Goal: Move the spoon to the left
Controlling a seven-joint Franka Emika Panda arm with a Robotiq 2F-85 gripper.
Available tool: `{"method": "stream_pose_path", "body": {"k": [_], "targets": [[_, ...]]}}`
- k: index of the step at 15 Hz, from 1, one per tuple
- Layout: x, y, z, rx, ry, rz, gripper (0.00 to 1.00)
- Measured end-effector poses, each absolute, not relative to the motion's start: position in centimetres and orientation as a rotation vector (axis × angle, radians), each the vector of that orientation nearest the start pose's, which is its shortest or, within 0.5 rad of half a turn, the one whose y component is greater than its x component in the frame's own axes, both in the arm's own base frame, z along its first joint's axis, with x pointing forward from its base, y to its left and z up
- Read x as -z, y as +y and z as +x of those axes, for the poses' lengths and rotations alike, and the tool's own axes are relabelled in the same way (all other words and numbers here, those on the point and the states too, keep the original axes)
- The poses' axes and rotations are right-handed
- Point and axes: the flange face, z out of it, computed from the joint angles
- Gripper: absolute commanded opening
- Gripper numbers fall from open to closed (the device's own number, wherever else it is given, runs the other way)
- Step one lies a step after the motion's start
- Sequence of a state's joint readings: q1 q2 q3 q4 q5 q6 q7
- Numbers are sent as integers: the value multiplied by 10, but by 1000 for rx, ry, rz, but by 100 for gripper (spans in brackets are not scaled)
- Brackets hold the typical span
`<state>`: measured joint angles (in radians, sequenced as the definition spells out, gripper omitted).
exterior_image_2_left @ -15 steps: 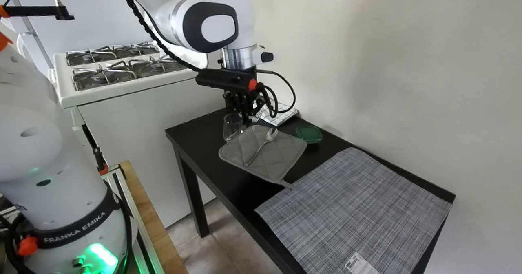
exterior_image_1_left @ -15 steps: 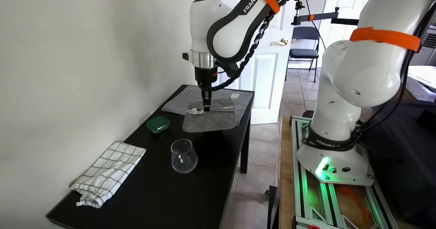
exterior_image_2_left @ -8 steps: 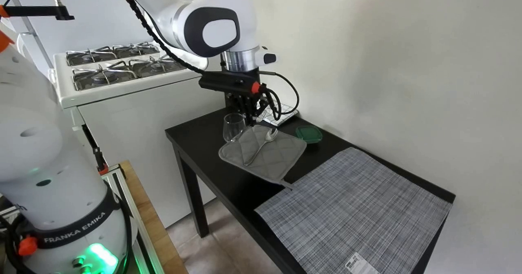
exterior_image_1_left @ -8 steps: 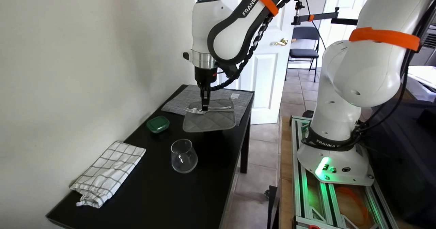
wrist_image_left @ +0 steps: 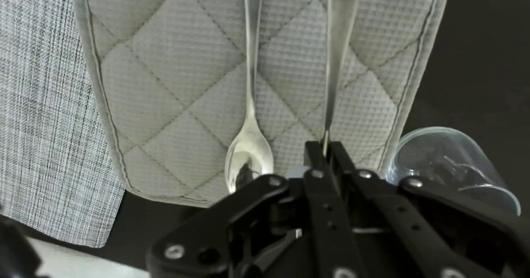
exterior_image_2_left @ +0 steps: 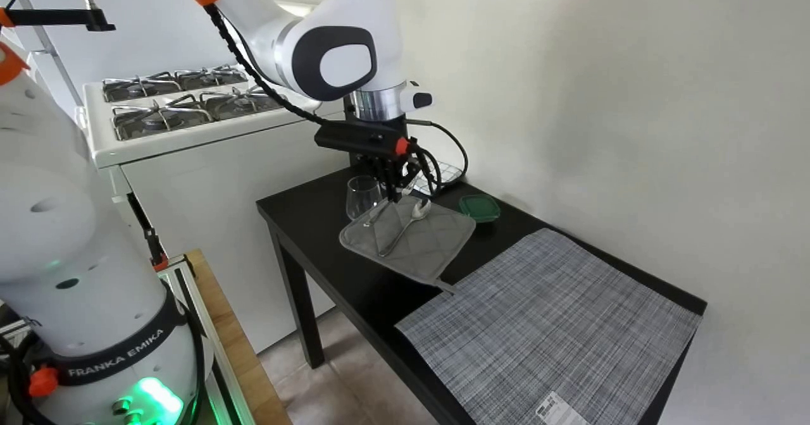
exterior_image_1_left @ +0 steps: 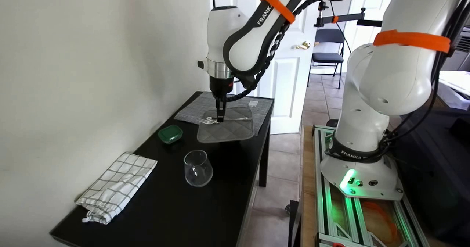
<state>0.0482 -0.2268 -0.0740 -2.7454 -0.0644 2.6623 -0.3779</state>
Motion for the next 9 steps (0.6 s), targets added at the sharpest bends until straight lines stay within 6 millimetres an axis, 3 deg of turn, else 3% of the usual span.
{"method": "stream_pose_path", "body": {"k": [9], "targets": [[-286,-16,406,230,-618,-3123,2]]}}
